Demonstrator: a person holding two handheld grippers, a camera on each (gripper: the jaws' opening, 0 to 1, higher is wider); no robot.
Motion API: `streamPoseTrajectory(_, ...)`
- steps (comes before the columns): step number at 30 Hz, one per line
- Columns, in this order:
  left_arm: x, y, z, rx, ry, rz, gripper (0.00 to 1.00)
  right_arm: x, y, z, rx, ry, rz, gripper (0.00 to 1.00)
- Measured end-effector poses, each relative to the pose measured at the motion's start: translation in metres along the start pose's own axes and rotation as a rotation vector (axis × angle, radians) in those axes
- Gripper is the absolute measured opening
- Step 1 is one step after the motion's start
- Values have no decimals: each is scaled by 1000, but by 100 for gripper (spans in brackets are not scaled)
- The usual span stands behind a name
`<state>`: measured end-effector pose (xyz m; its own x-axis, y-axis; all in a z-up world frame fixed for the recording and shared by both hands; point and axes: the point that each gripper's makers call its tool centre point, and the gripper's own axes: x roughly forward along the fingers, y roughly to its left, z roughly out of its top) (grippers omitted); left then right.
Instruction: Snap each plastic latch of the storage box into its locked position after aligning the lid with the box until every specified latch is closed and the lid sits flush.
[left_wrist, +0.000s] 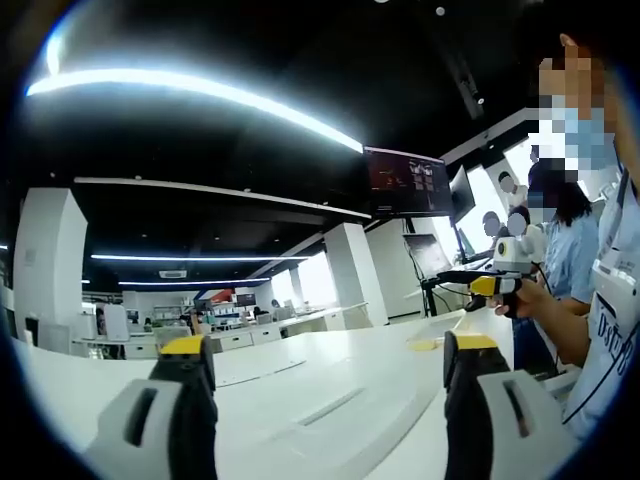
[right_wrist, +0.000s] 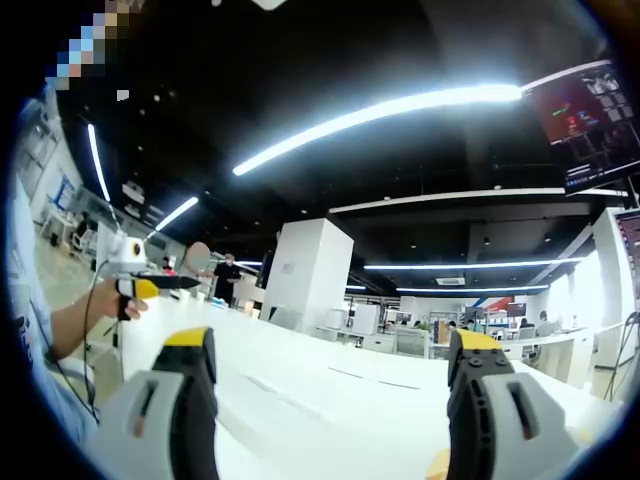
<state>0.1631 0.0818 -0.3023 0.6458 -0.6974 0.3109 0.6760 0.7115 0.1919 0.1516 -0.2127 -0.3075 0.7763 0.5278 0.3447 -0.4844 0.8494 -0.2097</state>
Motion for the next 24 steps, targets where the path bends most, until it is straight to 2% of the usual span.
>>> streamPoseTrajectory(9, -1, 0, -1, 2, 5, 1, 93, 0, -1, -2, 4, 3, -1, 97)
streamPoseTrajectory(24, -1, -2, -1, -19, -3, -7, 96, -1, -3, -2, 7, 2, -5, 97)
